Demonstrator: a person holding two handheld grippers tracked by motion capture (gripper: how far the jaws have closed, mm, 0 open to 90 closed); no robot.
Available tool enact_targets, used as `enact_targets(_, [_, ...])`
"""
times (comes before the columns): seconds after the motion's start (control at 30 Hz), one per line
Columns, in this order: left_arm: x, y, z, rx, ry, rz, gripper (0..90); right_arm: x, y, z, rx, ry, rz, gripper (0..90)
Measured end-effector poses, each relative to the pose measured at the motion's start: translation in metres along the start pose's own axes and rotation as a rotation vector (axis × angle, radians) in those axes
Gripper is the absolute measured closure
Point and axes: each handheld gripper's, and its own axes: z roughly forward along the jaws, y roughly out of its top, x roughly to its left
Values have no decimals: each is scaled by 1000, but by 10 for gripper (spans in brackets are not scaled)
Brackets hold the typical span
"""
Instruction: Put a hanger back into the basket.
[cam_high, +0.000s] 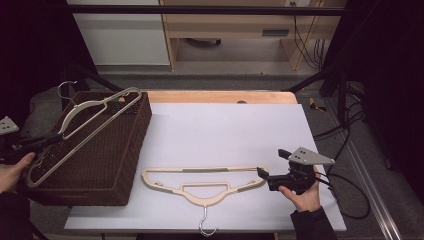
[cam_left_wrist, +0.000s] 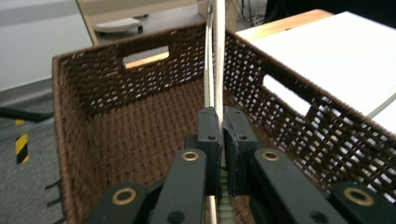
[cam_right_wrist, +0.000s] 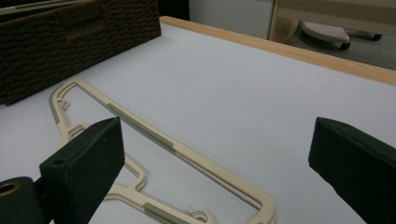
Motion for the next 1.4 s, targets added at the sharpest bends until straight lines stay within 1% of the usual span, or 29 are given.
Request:
enact_targets(0.07, [0, -3, 2, 17, 12, 0, 858, 0, 0, 1, 0, -1, -3, 39])
enact_targets(0.13, [-1, -7, 6, 51, 28, 9, 858, 0, 0, 1, 2, 1, -6, 39])
enact_targets(0.2, [-1, -10, 11, 77, 34, 12, 858, 0, 0, 1, 3, 3, -6, 39])
enact_targets(0.37, [-3, -17, 23, 95, 28, 4, 859, 0, 0, 1, 3, 4, -7, 39])
enact_targets(0.43, [-5, -20, 29, 129, 34, 14, 858, 0, 0, 1, 2, 5, -9, 40])
enact_targets(0.47, [-7, -20, 33, 153, 45, 28, 858, 0, 0, 1, 3, 6, -10, 40])
enact_targets(0.5, [-9, -19, 35, 153, 54, 32, 857, 0, 0, 1, 3, 6, -10, 40])
enact_targets(0.53, [-9, -18, 34, 157, 52, 38, 857, 0, 0, 1, 3, 6, -10, 40])
enact_targets(0.57, [-10, -17, 35, 152, 50, 19, 855, 0, 0, 1, 1, 4, -6, 41])
enact_targets(0.6, [-10, -16, 36, 163, 51, 14, 853, 0, 0, 1, 0, 6, -3, 43])
enact_targets(0.63, [-10, -15, 37, 185, 64, 12, 851, 0, 0, 1, -2, 9, -2, 44])
enact_targets(0.67, [-10, -15, 38, 208, 80, -2, 841, 0, 0, 1, -1, 12, -10, 45])
enact_targets(0.7, [-10, -15, 39, 228, 101, -11, 823, 0, 0, 2, -3, 12, -6, 45])
enact_targets(0.73, [-9, -15, 39, 231, 130, -31, 803, 0, 1, 3, -5, 12, -5, 46])
enact_targets(0.77, [-8, -14, 38, 240, 142, -47, 782, 1, 1, 3, -4, 16, -8, 46])
enact_targets(0.83, [-7, -13, 36, 237, 168, -63, 739, 2, 2, 4, -2, 18, -10, 46])
enact_targets(0.87, [-7, -12, 34, 236, 183, -65, 736, 2, 3, 5, -3, 19, -12, 47])
enact_targets(0.93, [-9, -9, 30, 221, 212, -69, 699, 3, 4, 6, -6, 23, -16, 47])
enact_targets(0.97, [-10, -8, 28, 205, 228, -71, 677, 4, 5, 6, -8, 23, -18, 48])
enact_targets(1.03, [-15, -4, 23, 164, 237, -82, 633, 5, 7, 7, -11, 28, -20, 49])
enact_targets(1.07, [-18, -2, 21, 138, 242, -78, 606, 5, 8, 6, -13, 36, -16, 51])
enact_targets(1.13, [-26, 1, 17, 93, 228, -75, 538, 6, 10, 6, -17, 45, -23, 54])
enact_targets(1.23, [-44, 5, 16, 13, 201, -61, 447, 10, 14, 7, -27, 57, -29, 56])
enact_targets(1.3, [-58, 8, 18, -31, 178, -48, 372, 13, 17, 7, -26, 68, -38, 58])
enact_targets(1.4, [-82, 11, 24, -87, 140, -23, 262, 16, 21, 9, -26, 75, -48, 63])
